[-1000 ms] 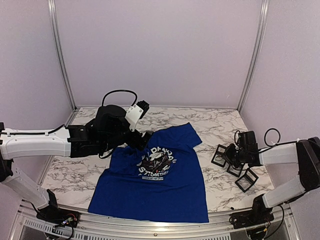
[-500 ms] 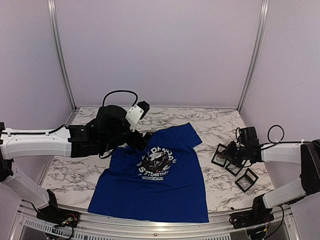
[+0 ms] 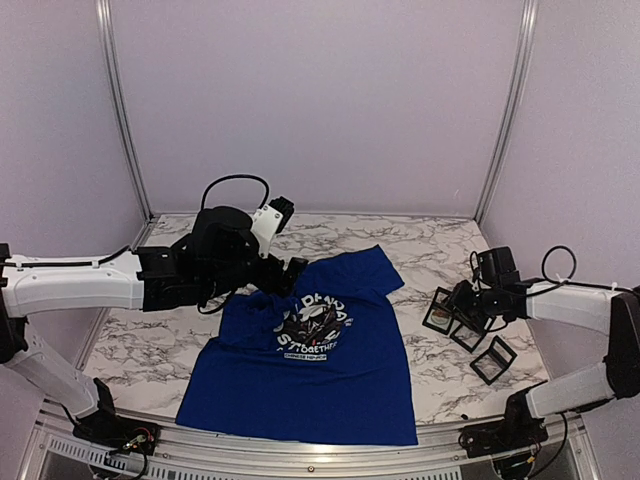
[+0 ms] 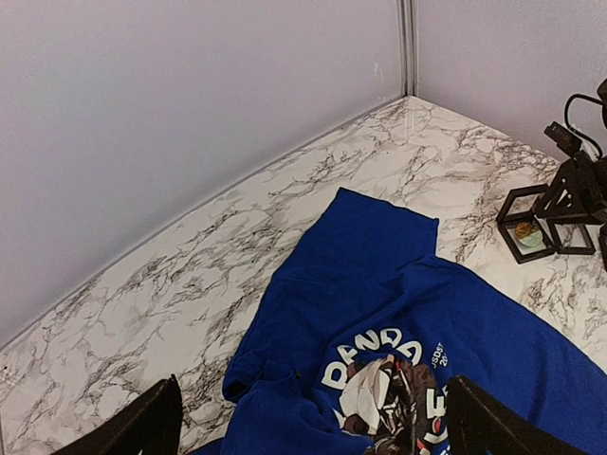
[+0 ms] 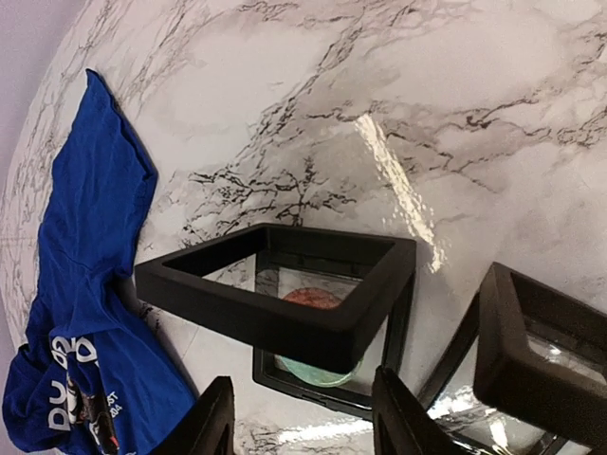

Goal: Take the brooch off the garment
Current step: Place the brooch in the brooch box, then pick up the crumpled clothing from the center of the board.

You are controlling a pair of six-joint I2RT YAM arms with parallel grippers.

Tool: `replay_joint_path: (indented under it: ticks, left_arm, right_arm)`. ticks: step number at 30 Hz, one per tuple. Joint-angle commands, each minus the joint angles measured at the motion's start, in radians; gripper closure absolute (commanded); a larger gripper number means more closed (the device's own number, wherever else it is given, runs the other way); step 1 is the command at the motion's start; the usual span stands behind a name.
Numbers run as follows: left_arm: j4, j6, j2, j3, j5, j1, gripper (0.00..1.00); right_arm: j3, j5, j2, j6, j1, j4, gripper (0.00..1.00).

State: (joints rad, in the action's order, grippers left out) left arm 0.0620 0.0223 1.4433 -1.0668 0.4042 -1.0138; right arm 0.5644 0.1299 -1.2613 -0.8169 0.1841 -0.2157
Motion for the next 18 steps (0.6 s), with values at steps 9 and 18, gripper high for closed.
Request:
replay_joint_path:
  ticks: [9, 18]
  left_arm:
    - [-0.146, -0.382, 0.053, -0.033, -0.068, 0.105, 0.01]
    - [-0.153, -0.541, -0.039, 0.159, -0.14, 0.211, 0.05]
  right_arm:
    - [0.2, -0.07, -0.062, 0.162, 0.223, 0.009, 0.43]
    - [0.425, -0.012, -0.269, 0.398, 0.403, 0.104, 0.42]
